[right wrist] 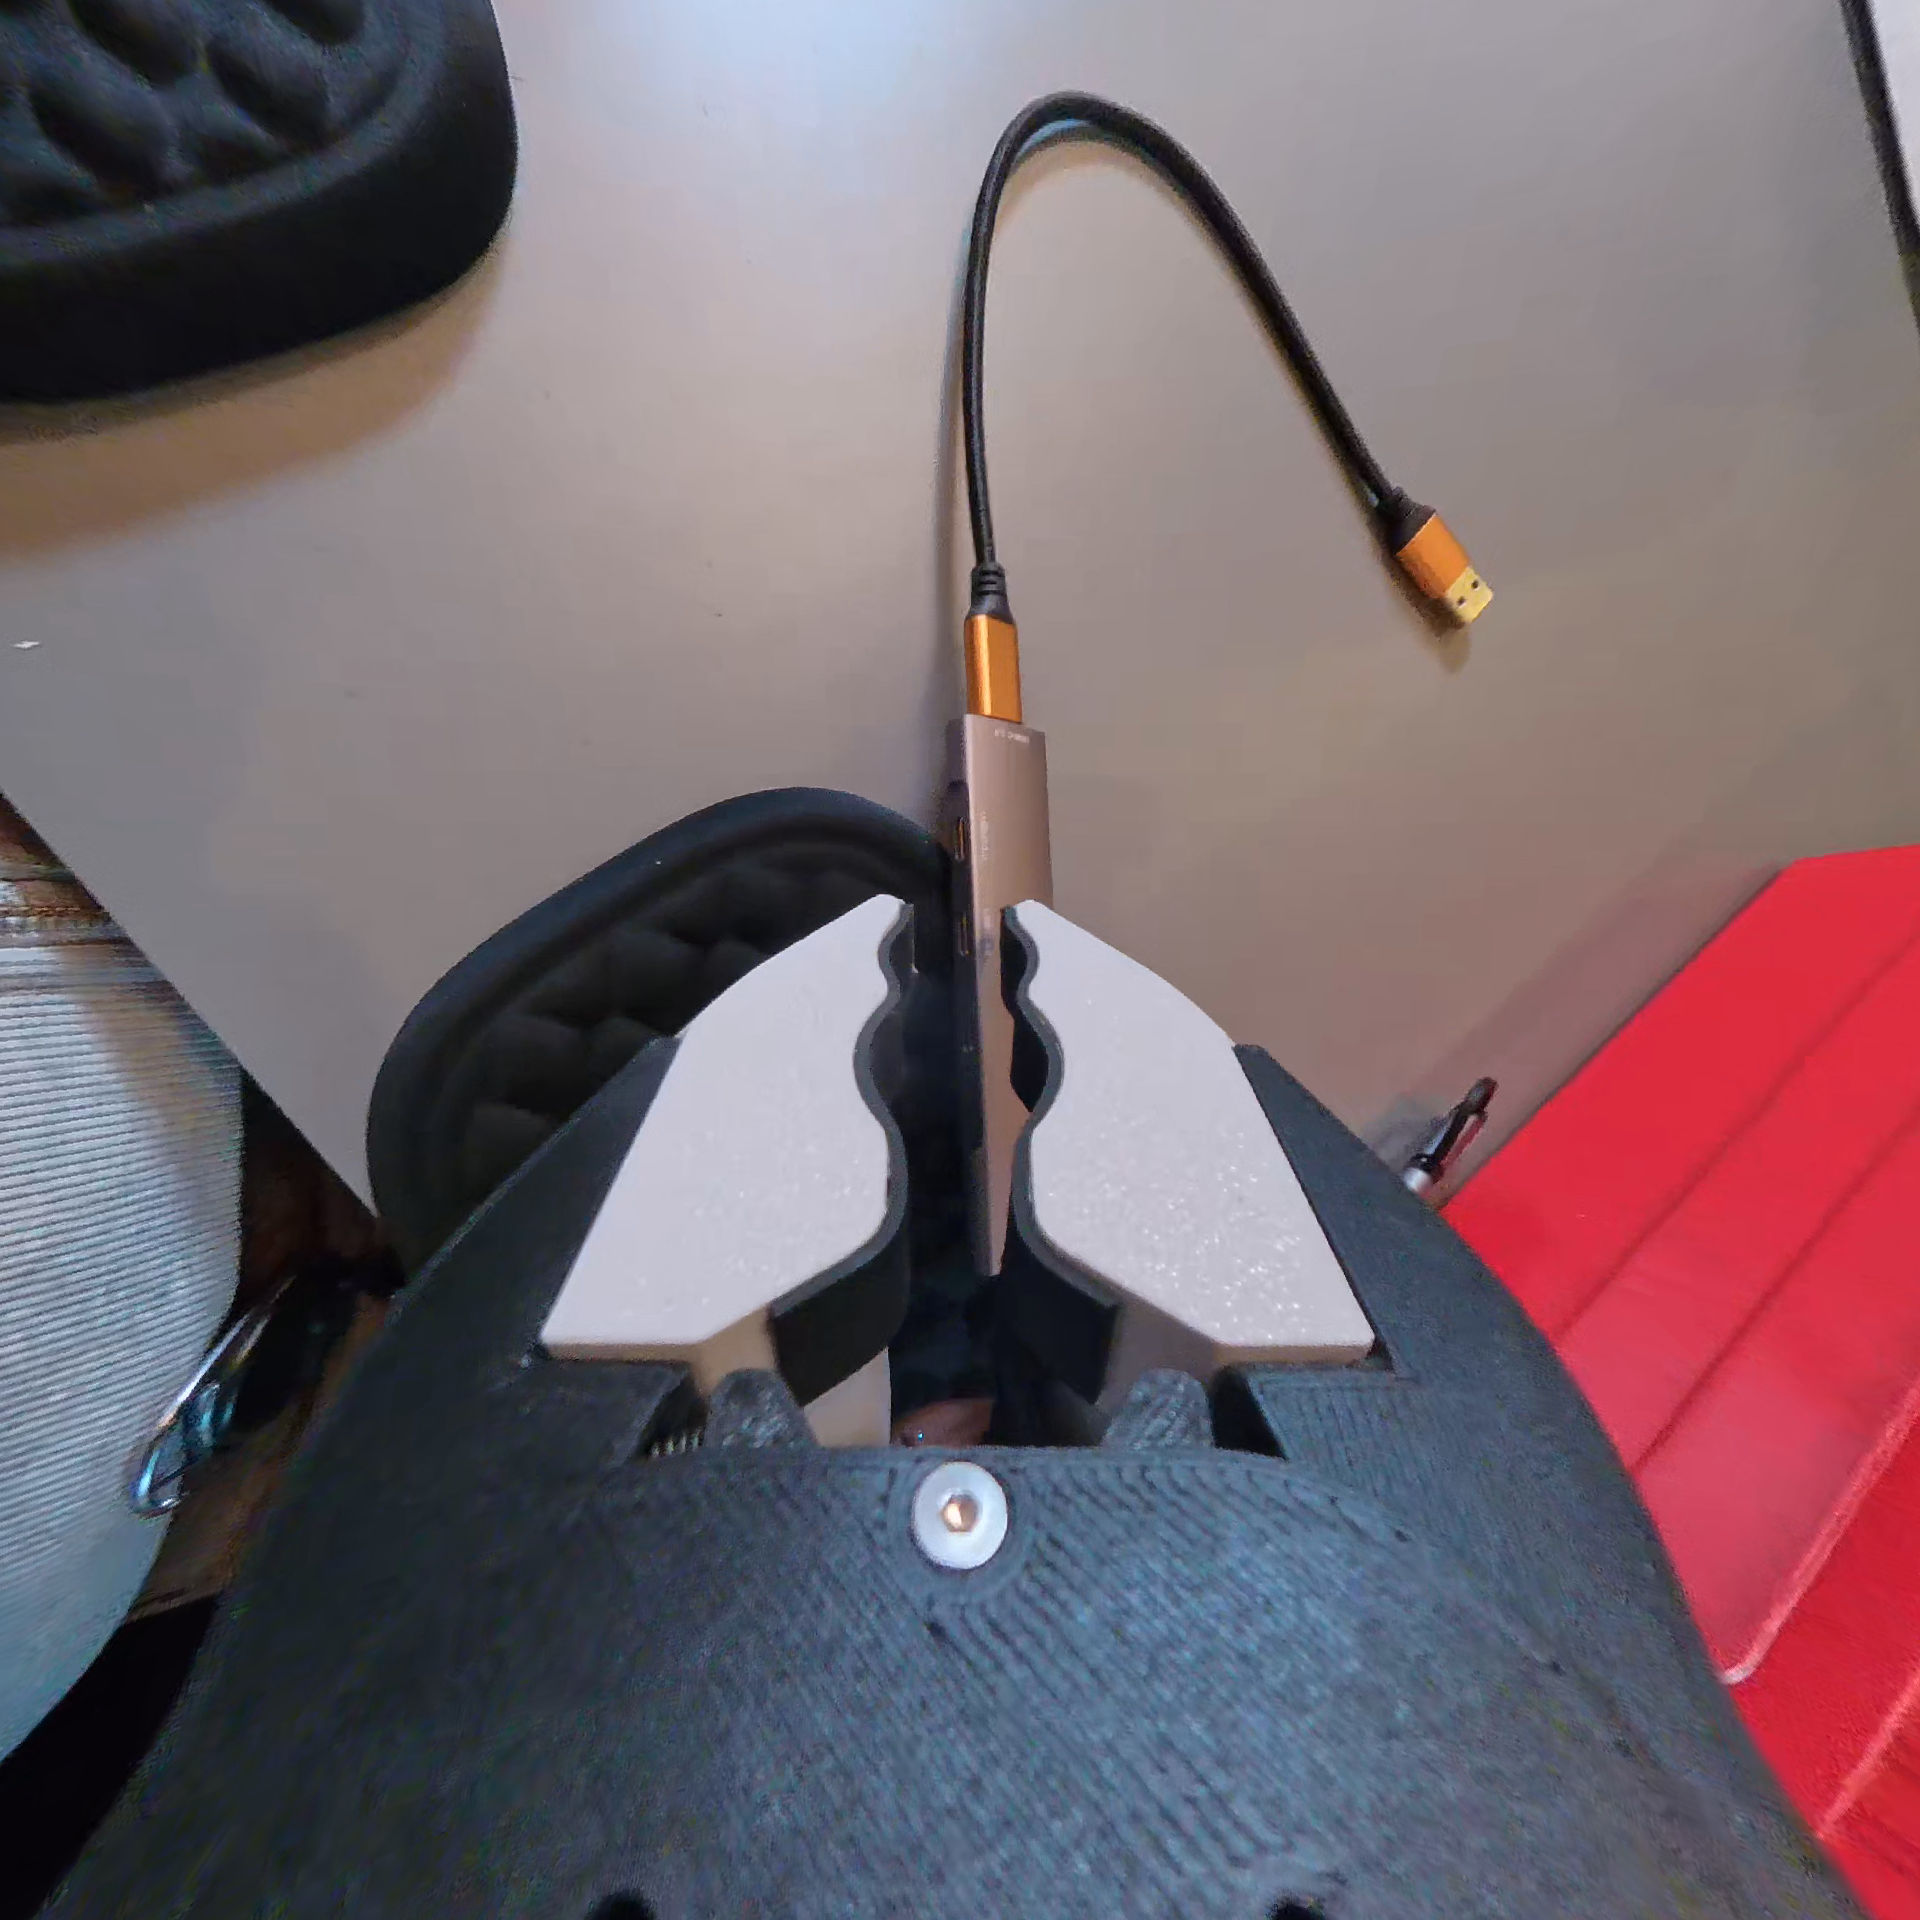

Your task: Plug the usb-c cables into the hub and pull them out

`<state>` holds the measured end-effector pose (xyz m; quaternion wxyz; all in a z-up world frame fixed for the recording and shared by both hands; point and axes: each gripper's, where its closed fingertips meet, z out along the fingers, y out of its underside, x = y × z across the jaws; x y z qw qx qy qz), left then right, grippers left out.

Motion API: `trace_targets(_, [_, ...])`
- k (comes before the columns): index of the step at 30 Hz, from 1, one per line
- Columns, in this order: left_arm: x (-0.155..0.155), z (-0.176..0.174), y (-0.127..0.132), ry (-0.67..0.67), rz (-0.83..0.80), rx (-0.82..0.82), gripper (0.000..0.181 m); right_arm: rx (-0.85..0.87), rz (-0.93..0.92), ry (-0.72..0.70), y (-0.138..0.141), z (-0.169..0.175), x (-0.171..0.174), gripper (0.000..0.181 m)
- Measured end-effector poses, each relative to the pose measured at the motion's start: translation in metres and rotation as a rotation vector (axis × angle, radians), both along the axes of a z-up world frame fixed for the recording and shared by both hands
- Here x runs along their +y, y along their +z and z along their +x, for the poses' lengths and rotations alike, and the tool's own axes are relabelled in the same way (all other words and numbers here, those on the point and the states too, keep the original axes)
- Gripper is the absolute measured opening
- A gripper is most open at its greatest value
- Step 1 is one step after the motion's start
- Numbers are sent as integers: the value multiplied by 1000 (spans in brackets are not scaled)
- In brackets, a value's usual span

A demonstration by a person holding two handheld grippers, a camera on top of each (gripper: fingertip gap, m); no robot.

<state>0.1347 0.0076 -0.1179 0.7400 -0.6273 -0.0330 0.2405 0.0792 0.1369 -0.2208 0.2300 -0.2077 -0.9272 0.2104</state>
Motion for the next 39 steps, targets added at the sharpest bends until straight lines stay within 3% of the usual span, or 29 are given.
trace_targets(10, [-2, -1, 1, -4, 16, -7, 13, -162, -87, -27, 6, -3, 10, 16])
trace_targets(13, [-1, 0, 1, -5, 10, -6, 13, -445, -175, -104, 1, 5, 16, 51])
trace_targets(15, [0, 0, 1, -5, 7, -4, 13, -669, -317, -183, 1, 12, 8, 60])
trace_targets(19, [0, 0, 0, -3, 1, 4, 13, -827, -446, -246, 0, 8, 11, 49])
trace_targets(22, [0, 1, 0, -6, 4, 4, 13, -900, -546, -286, -7, 3, 18, 24])
trace_targets(24, [0, 1, 1, -7, 6, 4, 13, -925, -611, -271, -9, 3, 17, 22])
trace_targets(28, [1, 0, 0, -2, 3, 7, 13, -731, -526, -176, -7, 2, 16, 15])
trace_targets(35, [0, 0, 2, 2, 17, 16, 13, 214, 236, 202, 1, 21, 13, 15])
trace_targets(39, [-1, 2, 3, 10, 19, 30, 13, 293, 240, 246, 2, 34, 9, 14])
